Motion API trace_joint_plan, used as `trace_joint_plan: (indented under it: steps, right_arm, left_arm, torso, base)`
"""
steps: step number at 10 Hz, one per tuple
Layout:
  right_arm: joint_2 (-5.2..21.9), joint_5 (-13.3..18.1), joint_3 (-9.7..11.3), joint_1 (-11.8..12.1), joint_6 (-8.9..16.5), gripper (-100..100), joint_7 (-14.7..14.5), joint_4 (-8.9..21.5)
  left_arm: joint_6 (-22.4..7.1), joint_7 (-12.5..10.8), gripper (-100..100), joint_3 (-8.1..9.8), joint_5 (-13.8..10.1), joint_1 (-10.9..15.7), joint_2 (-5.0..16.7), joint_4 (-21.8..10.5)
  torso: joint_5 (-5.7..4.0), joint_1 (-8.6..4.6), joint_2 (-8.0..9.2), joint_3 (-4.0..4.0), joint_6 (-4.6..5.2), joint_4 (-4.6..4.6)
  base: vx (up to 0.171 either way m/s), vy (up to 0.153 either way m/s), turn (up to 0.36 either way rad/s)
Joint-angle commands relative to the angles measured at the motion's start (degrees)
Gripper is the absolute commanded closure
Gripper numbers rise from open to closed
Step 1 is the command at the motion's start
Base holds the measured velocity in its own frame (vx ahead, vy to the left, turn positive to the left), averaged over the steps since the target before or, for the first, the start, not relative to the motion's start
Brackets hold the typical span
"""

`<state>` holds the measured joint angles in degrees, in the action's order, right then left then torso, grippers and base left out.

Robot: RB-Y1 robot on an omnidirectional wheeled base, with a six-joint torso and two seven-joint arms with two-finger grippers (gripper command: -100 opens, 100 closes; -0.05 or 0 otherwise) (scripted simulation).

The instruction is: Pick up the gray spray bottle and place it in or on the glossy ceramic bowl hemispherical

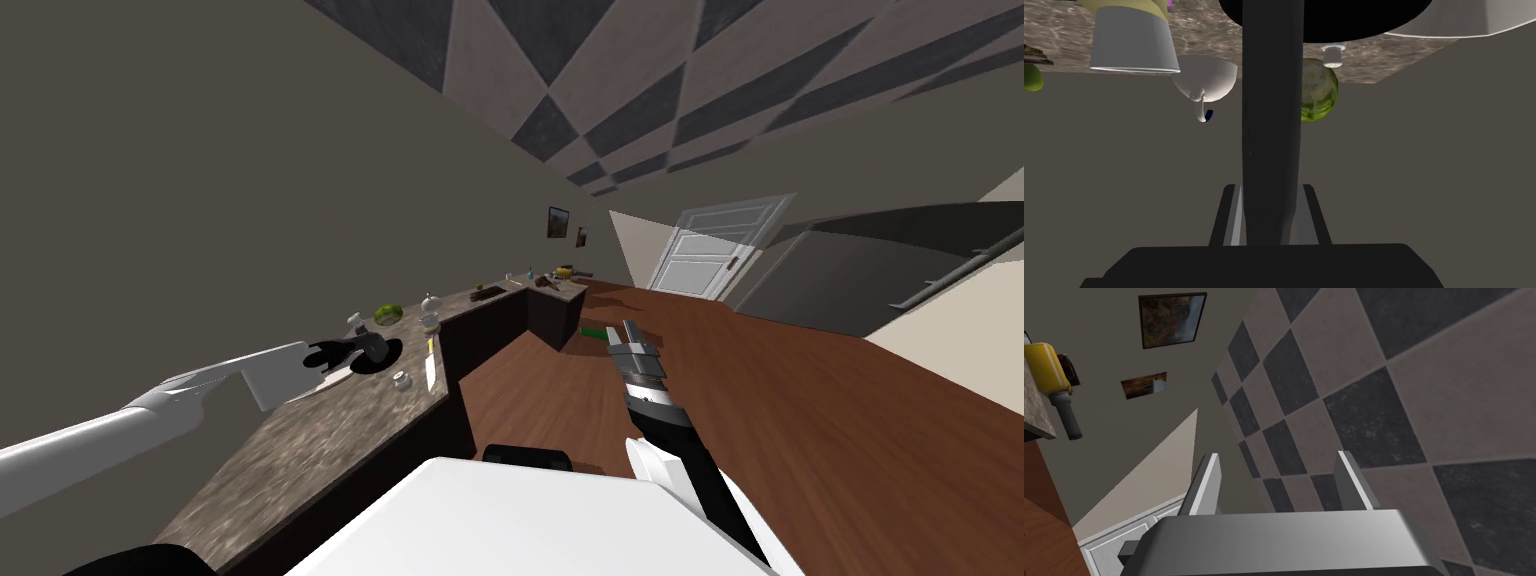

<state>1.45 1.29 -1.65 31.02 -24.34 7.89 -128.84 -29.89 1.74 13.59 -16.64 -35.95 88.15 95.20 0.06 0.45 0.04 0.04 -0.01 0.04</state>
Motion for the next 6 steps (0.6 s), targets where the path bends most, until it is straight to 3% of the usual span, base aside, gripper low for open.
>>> trace_joint_plan:
  steps: [1, 5, 6]
  right_arm:
    - [0.0, 0.0, 0.0, 0.0, 0.0, 0, 0.0, 0.0]
    - [0.0, 0.0, 0.0, 0.0, 0.0, 0, 0.0, 0.0]
    - [0.0, 0.0, 0.0, 0.0, 0.0, 0, 0.0, 0.0]
  left_arm:
    - [-1.4, -0.9, 100, 0.29, -1.9, -0.4, 2.1, -0.8]
    - [-5.1, -3.0, 100, 0.29, -5.5, -1.1, 6.0, -2.4]
    - [-4.5, -2.6, 100, 0.40, -4.7, -1.0, 5.3, -1.8]
  torso:
    - [0.00, 0.00, 0.00, 0.00, 0.00, 0.00]
    - [0.03, 0.14, -0.11, -0.05, -0.08, -0.02]
    - [0.04, 0.19, -0.05, -0.03, -0.09, -0.01]
  base:
    - [-0.053, 0.147, -0.198]
    - [-0.032, 0.148, -0.157]
    - [-0.025, 0.079, -0.058]
